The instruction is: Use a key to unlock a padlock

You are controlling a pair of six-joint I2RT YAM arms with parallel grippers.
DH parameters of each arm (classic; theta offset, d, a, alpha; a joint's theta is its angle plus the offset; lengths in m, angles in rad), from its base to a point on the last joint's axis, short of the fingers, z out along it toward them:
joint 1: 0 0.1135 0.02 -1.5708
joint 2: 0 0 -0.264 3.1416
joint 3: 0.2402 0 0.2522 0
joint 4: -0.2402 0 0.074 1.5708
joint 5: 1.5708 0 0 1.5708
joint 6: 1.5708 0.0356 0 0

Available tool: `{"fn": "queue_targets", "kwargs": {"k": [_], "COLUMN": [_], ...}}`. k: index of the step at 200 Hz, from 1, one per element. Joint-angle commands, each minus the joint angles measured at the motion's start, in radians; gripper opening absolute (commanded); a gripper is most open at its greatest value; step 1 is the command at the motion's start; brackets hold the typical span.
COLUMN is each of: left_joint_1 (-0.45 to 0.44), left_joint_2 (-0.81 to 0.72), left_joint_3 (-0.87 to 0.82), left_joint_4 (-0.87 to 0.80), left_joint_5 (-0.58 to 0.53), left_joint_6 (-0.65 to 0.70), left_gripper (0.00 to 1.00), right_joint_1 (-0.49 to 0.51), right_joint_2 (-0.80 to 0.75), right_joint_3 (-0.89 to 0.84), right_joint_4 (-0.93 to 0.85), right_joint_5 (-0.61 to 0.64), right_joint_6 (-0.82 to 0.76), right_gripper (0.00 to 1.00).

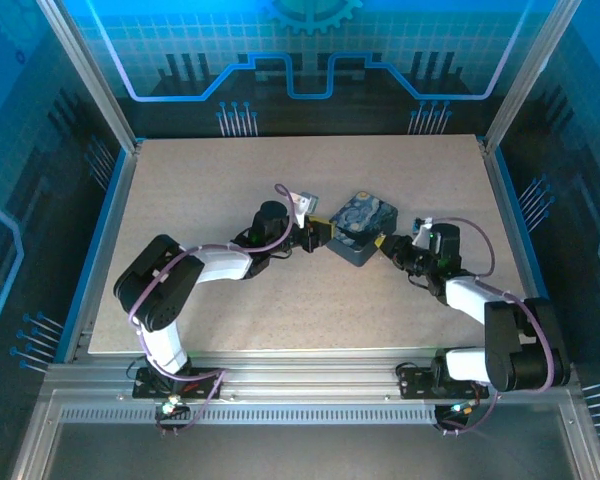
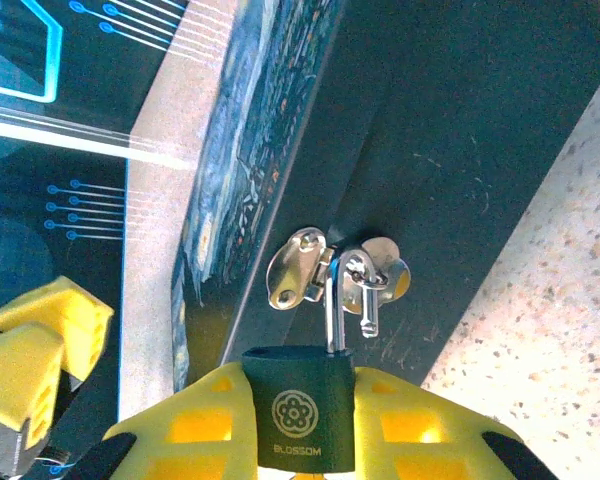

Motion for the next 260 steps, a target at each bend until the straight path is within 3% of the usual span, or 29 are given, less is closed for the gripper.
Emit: {"fn": "queue_targets", "kwargs": {"k": [1,66,106,148,210,260], "left_joint_1": [0.008,0.022,0.026,0.025,0.011,-0.009], "left_joint_2": [0.027,0.054,0.073,0.138,0.259,0.317], "left_joint_3": [0.026,0.023,0.033,0.188,0.325,0.369], "left_joint_4": [0.038,0.088,0.082,-0.115,-0.24,-0.28], "left_joint_5": [0.046,0.078,0.086,0.125,0.18,0.178], "left_joint_6": [-0.02,-0.041,-0.034,-0.002,-0.012,0.0], "left_gripper": [0.31,0.32,0.36,0.48,0.49,0.48], "right_joint_1": [-0.044,-0.084,-0.088,-0.092,-0.093,-0.064], "right_joint_2": [-0.037,0.12,0.145,0.137,0.139,0.183], "right_joint_3": [0.009,0.067,0.079,0.077,0.07,0.033], "right_joint_4": [-0.039,-0.068,-0.089,-0.084,-0.049,0.095], "right_joint_5": [-0.051,-0.158,-0.09,-0.052,-0.045,-0.009], "right_joint_6": [-0.025,0.013,0.024,0.048,0.082,0.15], "right_gripper": [0.0,0.0,0.0,0.0,0.0,0.0]}}
